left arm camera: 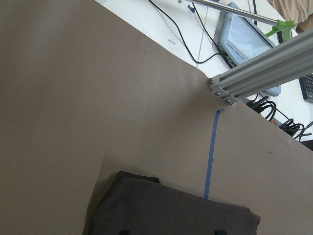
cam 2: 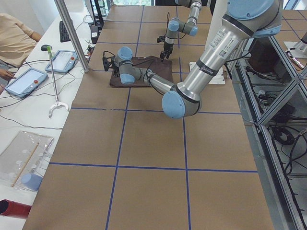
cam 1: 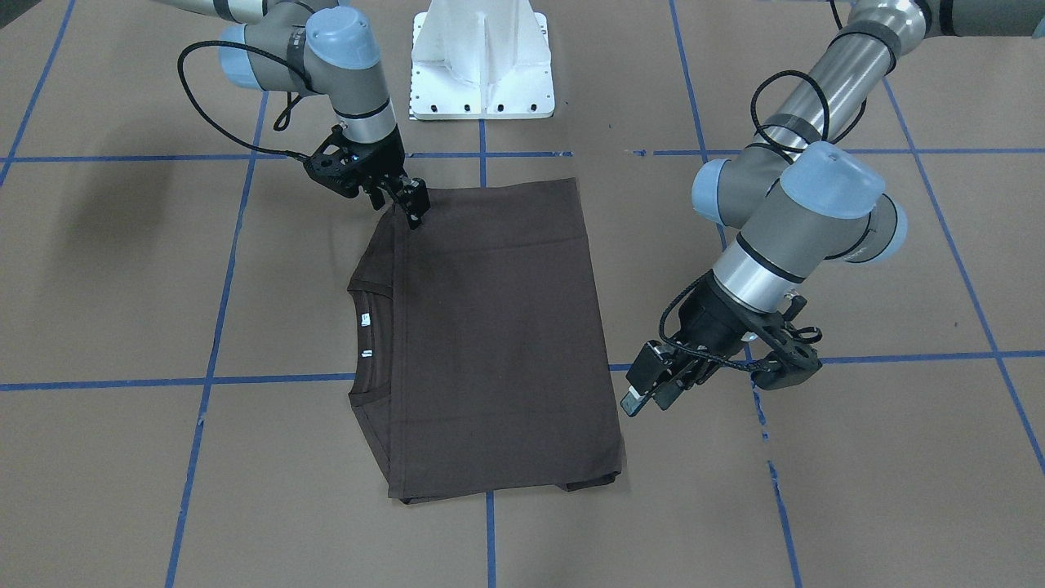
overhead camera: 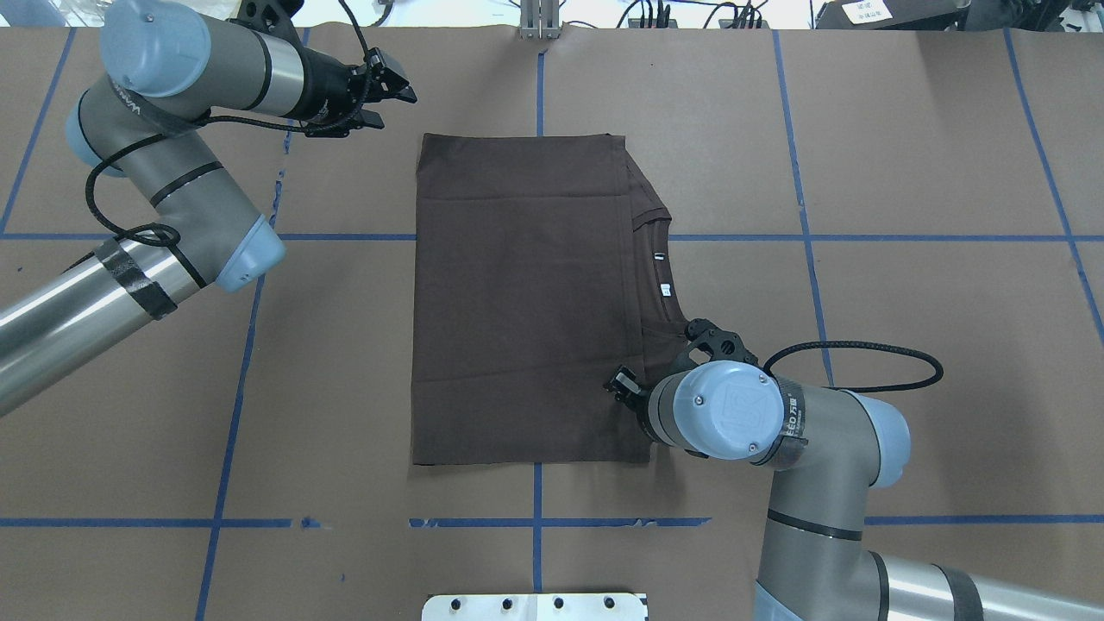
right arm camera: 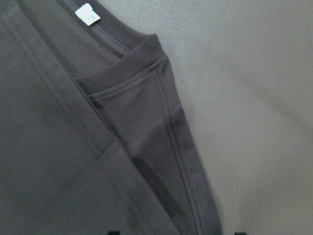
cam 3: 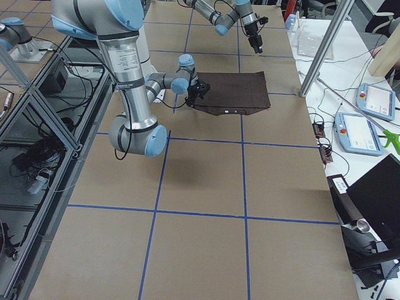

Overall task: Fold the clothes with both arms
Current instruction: 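Lower the left gripper to the shirt edge nearest the robot and grasp both corners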

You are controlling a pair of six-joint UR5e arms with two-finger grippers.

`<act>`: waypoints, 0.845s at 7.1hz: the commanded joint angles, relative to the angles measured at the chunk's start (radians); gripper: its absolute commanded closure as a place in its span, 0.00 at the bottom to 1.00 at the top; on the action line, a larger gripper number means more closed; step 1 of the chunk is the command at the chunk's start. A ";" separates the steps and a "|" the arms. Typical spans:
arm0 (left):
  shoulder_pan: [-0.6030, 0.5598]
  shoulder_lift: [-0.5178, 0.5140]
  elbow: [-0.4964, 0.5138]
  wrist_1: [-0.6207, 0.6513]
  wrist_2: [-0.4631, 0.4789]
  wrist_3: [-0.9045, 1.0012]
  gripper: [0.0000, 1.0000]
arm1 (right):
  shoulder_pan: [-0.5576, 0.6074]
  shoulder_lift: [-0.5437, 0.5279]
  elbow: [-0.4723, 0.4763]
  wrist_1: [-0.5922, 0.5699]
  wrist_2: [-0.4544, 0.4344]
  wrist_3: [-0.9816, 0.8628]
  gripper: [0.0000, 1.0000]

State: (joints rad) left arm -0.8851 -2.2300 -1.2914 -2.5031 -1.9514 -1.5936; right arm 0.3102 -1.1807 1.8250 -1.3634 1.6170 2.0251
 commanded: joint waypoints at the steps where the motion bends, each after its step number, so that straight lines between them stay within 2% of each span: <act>1: 0.000 0.000 -0.002 0.000 0.000 -0.006 0.35 | -0.017 -0.005 -0.004 0.000 -0.002 0.014 0.28; 2: 0.000 0.000 -0.002 0.000 0.000 -0.008 0.35 | -0.020 -0.005 -0.004 -0.002 -0.002 0.014 0.41; 3: 0.000 0.000 -0.002 0.000 0.000 -0.008 0.35 | -0.020 -0.002 -0.003 -0.003 -0.002 0.014 0.74; 4: 0.000 0.000 -0.002 0.000 0.000 -0.008 0.35 | -0.019 0.001 0.003 -0.003 0.000 0.012 1.00; 6: 0.000 -0.002 -0.002 0.000 0.000 -0.008 0.35 | -0.017 0.000 0.011 -0.003 0.001 0.011 1.00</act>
State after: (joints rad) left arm -0.8851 -2.2314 -1.2931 -2.5035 -1.9512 -1.6014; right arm 0.2919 -1.1805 1.8321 -1.3667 1.6169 2.0363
